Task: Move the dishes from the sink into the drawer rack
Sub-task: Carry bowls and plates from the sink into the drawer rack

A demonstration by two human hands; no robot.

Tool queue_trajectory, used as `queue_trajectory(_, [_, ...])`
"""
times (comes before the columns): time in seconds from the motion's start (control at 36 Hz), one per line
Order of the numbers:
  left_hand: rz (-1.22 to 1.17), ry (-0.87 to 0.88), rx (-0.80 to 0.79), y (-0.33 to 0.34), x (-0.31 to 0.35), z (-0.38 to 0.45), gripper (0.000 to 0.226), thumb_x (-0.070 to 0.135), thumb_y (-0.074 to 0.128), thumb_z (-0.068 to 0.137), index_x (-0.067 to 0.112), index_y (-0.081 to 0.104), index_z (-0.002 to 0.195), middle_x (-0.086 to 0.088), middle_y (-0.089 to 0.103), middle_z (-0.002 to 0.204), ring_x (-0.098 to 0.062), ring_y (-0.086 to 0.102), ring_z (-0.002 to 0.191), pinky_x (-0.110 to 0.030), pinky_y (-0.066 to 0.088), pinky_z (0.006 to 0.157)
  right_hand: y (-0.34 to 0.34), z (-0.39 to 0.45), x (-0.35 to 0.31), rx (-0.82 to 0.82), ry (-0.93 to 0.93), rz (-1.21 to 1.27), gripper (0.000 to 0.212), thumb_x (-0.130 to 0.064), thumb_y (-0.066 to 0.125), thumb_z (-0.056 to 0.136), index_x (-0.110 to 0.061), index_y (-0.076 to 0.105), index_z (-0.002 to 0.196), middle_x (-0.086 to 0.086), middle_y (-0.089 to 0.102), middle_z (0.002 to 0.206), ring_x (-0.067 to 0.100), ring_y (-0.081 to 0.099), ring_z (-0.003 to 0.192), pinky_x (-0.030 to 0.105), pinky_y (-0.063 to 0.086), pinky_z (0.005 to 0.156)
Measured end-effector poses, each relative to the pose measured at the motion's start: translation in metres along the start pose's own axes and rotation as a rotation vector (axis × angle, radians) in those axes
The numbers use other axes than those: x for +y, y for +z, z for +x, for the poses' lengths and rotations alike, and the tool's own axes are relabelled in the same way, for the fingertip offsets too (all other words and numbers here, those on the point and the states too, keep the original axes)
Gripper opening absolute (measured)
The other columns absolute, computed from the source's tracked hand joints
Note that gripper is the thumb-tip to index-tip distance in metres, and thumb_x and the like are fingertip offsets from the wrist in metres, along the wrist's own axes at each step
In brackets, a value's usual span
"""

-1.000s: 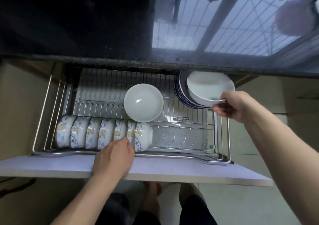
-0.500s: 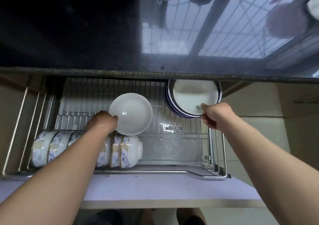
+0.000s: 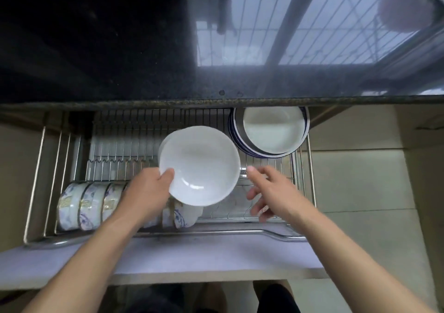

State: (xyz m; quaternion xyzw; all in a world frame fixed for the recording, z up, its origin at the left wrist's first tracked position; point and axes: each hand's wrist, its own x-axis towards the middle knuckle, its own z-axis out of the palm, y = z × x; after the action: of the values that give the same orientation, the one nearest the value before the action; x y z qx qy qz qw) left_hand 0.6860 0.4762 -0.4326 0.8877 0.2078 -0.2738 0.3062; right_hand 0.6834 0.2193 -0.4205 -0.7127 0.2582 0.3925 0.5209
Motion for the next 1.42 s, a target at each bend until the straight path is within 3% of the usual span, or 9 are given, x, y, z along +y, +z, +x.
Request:
queue_trajectory(0.17, [-0.247,0.144,-0.301,0.013,0.033,-0.029,0.072,0.06,0.031,0.105,0.008,0.06,0.064,-0.005,0.065,0.06,-0.017,0.057,0.056,-0.029,0.041,0.056,-0.019,-0.018,0.005,0.278,-0.065,-0.132,0.016,-0.007,0.046,0.093,-0.006,0.061,0.095,0.014,0.057,0.063,0.022,0.048,0.038,0.028,0.038,0.038])
queue_trajectory(0.22, [-0.166,0.14,-0.148,0.018,0.02,0.003,0.073,0.072,0.026,0.095,0.012,0.062,0.072,-0.004,0.07,0.072,-0.023,0.064,0.07,-0.033,0.047,0.065,-0.039,-0.023,0.008,0.33,-0.022,-0.114,0.016,-0.006,0.045,0.091,-0.006,0.06,0.096,0.01,0.052,0.053,0.021,0.042,0.037,0.023,0.032,0.039])
queue_trajectory(0.31, [0.136,-0.029,0.152,0.03,-0.013,0.066,0.06,0.068,0.044,0.093,0.016,0.059,0.119,-0.014,0.066,0.117,-0.035,0.063,0.106,-0.045,0.053,0.089,-0.065,-0.029,0.008,0.402,-0.011,-0.148,0.02,-0.004,0.042,0.088,-0.008,0.06,0.097,0.008,0.05,0.046,0.022,0.04,0.038,0.026,0.033,0.044])
queue_trajectory(0.44, [0.058,-0.315,-0.007,0.045,-0.036,0.123,0.068,0.055,0.058,0.096,0.0,0.054,0.136,-0.023,0.063,0.132,-0.04,0.064,0.115,-0.038,0.053,0.09,-0.098,-0.021,-0.004,0.513,0.018,-0.146,0.017,-0.002,0.041,0.088,-0.002,0.057,0.092,0.01,0.053,0.043,0.02,0.037,0.032,0.023,0.029,0.039])
queue_trajectory(0.64, [0.122,-0.291,0.1,0.031,-0.021,0.11,0.037,0.029,0.046,0.102,0.0,0.063,0.116,-0.027,0.064,0.122,-0.042,0.06,0.114,-0.047,0.043,0.104,-0.107,0.016,-0.029,0.514,0.039,-0.128,0.014,-0.002,0.04,0.088,-0.005,0.052,0.08,0.018,0.057,0.057,0.017,0.04,0.029,0.022,0.028,0.04])
queue_trajectory(0.83, [-0.032,-0.192,0.199,-0.012,-0.011,0.026,0.014,0.021,0.055,0.102,0.008,0.058,0.096,-0.013,0.055,0.089,-0.03,0.049,0.083,-0.036,0.034,0.066,-0.101,0.051,-0.035,0.422,0.087,-0.147,0.02,-0.006,0.045,0.092,-0.008,0.052,0.073,0.013,0.057,0.063,0.022,0.046,0.045,0.025,0.037,0.046])
queue_trajectory(1.17, [-0.1,-0.216,0.119,-0.005,-0.006,-0.012,0.025,0.022,0.057,0.101,0.002,0.065,0.087,-0.008,0.061,0.075,-0.032,0.055,0.079,-0.031,0.035,0.058,-0.086,0.095,-0.031,0.48,0.108,-0.002,0.015,-0.007,0.044,0.093,-0.001,0.056,0.084,0.017,0.061,0.054,0.028,0.058,0.048,0.04,0.049,0.062])
queue_trajectory(1.28, [-0.118,-0.202,0.103,0.003,0.0,-0.016,0.028,0.021,0.058,0.1,-0.001,0.069,0.087,-0.009,0.063,0.073,-0.031,0.055,0.075,-0.025,0.034,0.056,-0.085,0.101,-0.014,0.531,0.096,-0.243,0.031,-0.023,0.048,0.084,-0.003,0.065,0.068,0.008,0.06,0.048,0.029,0.06,0.053,0.034,0.053,0.063])
queue_trajectory(1.42, [-0.113,-0.162,0.069,0.009,0.013,-0.023,0.029,0.024,0.058,0.1,0.004,0.067,0.082,-0.008,0.062,0.065,-0.032,0.058,0.069,-0.028,0.035,0.057,-0.088,0.115,-0.005,0.544,0.14,-0.591,0.043,-0.044,0.045,0.093,-0.008,0.067,0.095,0.012,0.068,0.085,0.033,0.063,0.08,0.031,0.041,0.07])
